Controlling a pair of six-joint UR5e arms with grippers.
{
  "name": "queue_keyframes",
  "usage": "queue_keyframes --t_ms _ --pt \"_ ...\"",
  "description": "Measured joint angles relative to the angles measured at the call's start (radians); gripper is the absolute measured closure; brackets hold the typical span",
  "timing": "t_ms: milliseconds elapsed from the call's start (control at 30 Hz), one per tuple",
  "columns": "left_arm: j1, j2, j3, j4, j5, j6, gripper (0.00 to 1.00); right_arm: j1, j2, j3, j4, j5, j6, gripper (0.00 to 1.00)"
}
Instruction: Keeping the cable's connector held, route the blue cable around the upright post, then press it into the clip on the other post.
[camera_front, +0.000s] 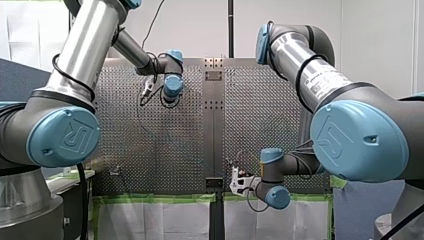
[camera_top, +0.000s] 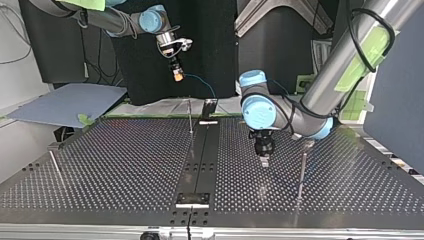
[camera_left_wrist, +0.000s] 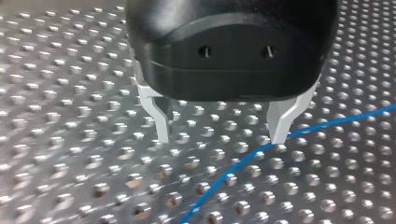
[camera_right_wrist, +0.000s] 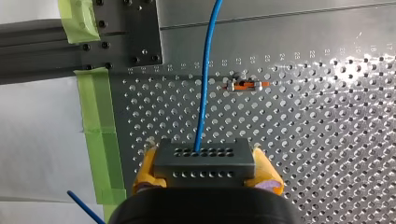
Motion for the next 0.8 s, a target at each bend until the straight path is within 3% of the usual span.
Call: queue_keyframes --t_ms 200,600,800 --pt "-0.004 -0.052 0.007 0.016 -0.018 0.056 0.00 0.001 0.000 0.000 0.001 0.000 0.000 1.00" --pt "0.000 -0.065 0.007 0.100 -0.050 0.166 0.00 0.001 0.000 0.000 0.000 0.000 0.001 1.00" --pt "-0.005 -0.104 0.007 0.106 -0.073 0.229 0.00 0.002 0.000 0.000 0.001 0.000 0.000 1.00"
